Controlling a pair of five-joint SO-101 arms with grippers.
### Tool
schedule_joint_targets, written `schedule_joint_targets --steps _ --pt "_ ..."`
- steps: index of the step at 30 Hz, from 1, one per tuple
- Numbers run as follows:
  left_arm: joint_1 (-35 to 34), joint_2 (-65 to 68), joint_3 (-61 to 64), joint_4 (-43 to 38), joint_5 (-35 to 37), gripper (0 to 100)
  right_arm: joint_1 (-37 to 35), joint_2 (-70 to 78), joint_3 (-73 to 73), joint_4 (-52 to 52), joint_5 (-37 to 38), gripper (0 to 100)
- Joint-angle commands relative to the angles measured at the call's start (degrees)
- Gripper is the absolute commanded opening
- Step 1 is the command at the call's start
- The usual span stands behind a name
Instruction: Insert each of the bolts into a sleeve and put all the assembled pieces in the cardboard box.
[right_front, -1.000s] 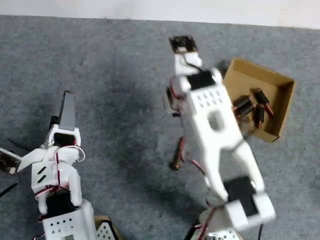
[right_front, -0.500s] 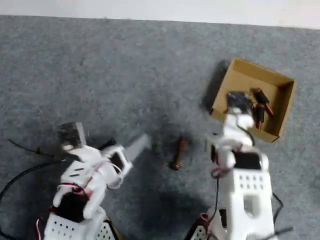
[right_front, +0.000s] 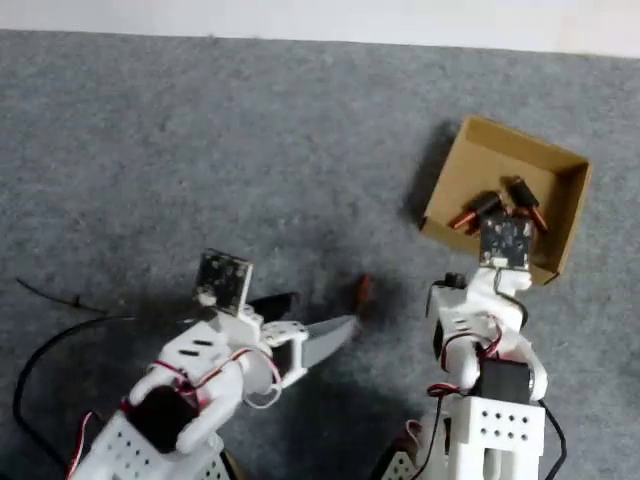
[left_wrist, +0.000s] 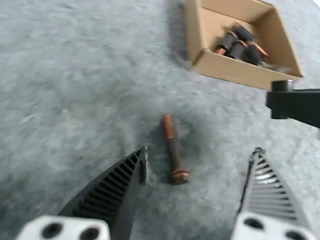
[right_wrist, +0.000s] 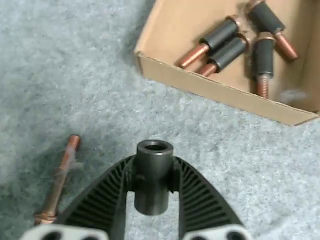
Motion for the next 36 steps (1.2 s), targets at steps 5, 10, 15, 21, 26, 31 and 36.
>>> schedule_joint_targets --steps 5,10,15,21,26,31,36 --pt "3.82 45.05 -17.27 -13.98 -0.26 30 3.47 -1.19 -0.31 -1.63 0.00 0.5" --pt "2.07 74.68 -32.22 -14.07 -0.18 30 3.47 -1.45 2.59 -4.53 0.00 0.5" --pt "1.98 95.52 -42.33 -14.07 -0.18 30 3.38 -1.45 3.12 -4.62 0.26 0.5" --pt "1.54 102.73 -51.38 -8.18 3.52 30 3.38 -1.45 3.12 -4.62 0.35 0.5" --pt "1.45 104.75 -54.02 -3.96 3.87 30 3.38 -1.45 3.12 -4.62 0.35 0.5" --pt "1.45 105.01 -53.93 -2.55 3.52 15 3.47 -1.45 3.21 -4.53 0.35 0.5" --pt "1.54 104.48 -54.37 1.93 3.43 3 3.56 -1.45 3.65 -4.44 0.35 0.5"
